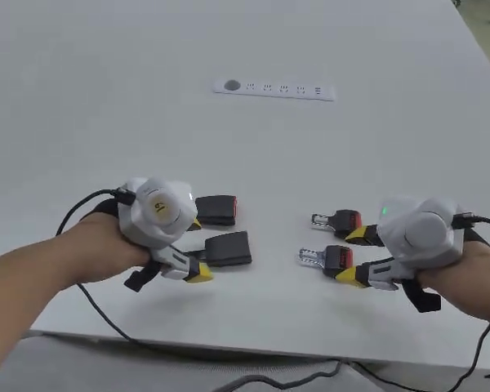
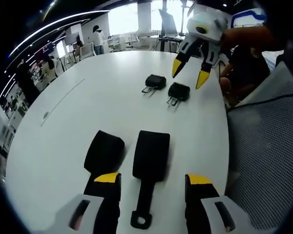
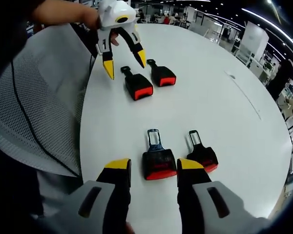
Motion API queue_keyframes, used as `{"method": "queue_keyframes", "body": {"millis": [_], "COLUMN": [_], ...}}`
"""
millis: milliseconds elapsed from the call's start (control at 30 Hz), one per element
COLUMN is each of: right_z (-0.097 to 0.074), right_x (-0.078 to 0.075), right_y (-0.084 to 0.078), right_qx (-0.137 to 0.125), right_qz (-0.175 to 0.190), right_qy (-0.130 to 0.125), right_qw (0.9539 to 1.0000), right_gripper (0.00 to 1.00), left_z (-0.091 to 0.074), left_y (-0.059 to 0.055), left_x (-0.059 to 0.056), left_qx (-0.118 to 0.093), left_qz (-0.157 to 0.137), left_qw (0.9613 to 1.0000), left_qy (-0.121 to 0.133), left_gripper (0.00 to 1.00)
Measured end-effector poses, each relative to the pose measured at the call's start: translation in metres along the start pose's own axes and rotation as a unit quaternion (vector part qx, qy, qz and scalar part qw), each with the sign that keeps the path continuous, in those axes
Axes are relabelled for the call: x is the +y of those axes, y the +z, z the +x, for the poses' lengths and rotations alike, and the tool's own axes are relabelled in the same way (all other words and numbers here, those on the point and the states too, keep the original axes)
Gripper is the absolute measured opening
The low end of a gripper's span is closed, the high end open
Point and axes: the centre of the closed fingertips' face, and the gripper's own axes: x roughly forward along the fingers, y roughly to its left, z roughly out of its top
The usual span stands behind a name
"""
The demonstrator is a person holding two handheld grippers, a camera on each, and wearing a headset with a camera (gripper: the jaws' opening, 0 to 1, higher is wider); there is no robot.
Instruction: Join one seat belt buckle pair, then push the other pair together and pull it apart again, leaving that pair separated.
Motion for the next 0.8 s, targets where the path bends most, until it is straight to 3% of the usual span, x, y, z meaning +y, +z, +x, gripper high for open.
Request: {"method": "queue_keyframes", "body": {"millis": [233,500,800], "right_z": [0.005,0.008,0.015], "right_x": [-0.006,-0.008,-0.006], "right_y": [-0.003,-0.002,-0.012], "right_qx": [0.018,0.029,0.049], "right_qz": [-0.015,-0.015,-0.019], "right_qy": [0.006,0.019,0.041], "right_qw": [0.9997,0.9993,0.9978], "right_gripper": [0.34,0.34,0.33], "left_z": [0.008,0.017,0.027], "left_y": [0.002,0.006,0.007], "left_x": [0.006,0.005,0.002], "left_qx": [0.008,0.015,0.028], "left_qz": [0.007,0.013,0.042], "left_qw": [0.9999,0.9995,0.9977], "left_qy": [-0.008,-0.024,-0.045], "left_gripper": [0.51,0.49,0.45]}}
